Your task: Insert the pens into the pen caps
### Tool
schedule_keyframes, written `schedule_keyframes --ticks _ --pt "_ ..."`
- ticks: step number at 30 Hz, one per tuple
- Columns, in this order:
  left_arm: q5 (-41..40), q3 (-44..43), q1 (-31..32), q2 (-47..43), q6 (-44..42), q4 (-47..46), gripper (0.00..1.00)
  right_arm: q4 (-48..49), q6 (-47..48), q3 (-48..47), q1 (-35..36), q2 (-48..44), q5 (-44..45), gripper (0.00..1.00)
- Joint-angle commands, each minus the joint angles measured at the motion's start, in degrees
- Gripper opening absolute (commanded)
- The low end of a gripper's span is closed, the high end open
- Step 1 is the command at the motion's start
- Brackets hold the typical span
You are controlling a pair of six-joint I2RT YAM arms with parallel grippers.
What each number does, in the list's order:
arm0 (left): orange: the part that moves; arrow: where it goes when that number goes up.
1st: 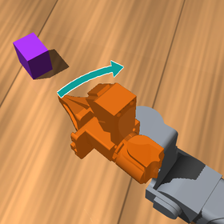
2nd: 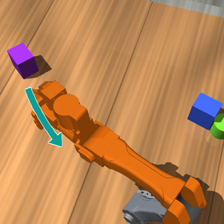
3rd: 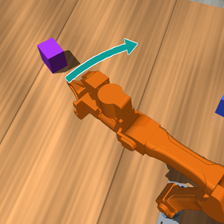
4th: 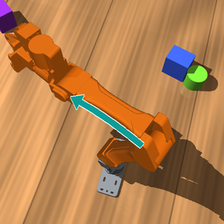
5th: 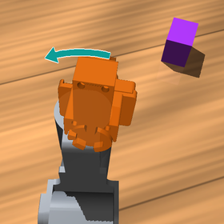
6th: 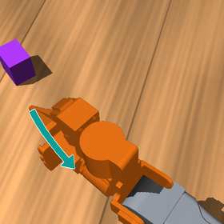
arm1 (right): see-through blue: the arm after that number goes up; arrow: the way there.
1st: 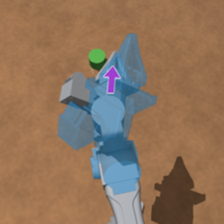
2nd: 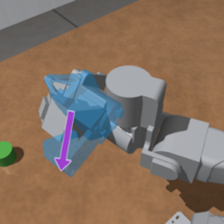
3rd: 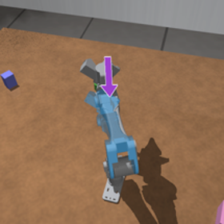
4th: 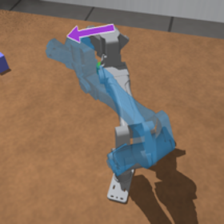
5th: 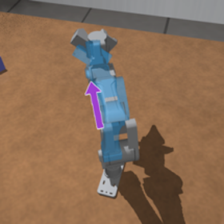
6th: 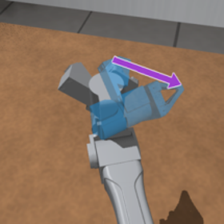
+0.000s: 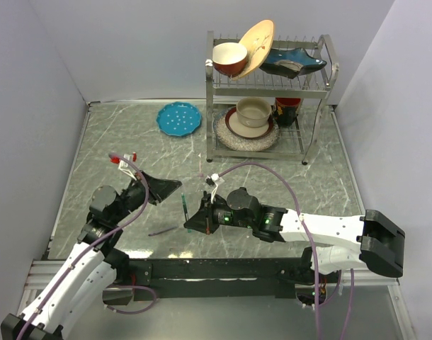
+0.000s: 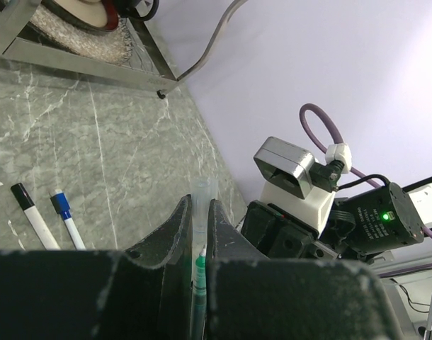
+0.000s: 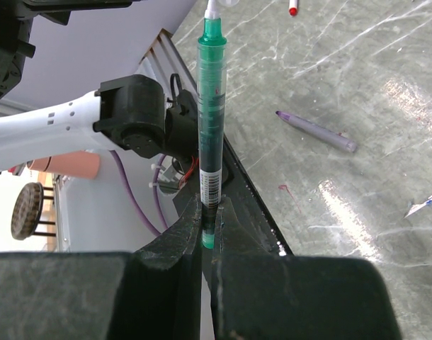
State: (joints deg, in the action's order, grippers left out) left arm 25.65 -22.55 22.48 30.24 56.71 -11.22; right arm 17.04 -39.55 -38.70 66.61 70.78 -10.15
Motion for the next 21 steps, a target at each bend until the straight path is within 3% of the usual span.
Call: schedule_keyframes --ticks 1,21 --pt "0.8 -1.6 0.1 -1.4 -0.3 -0.6 0.01 1.9 0.4 -2.1 0.4 0.3 0.6 0.00" --pt "1.5 -0.6 0.1 -3.3 -0.5 0.9 0.01 1.5 0.4 -2.7 0.4 0.2 1.0 0.00"
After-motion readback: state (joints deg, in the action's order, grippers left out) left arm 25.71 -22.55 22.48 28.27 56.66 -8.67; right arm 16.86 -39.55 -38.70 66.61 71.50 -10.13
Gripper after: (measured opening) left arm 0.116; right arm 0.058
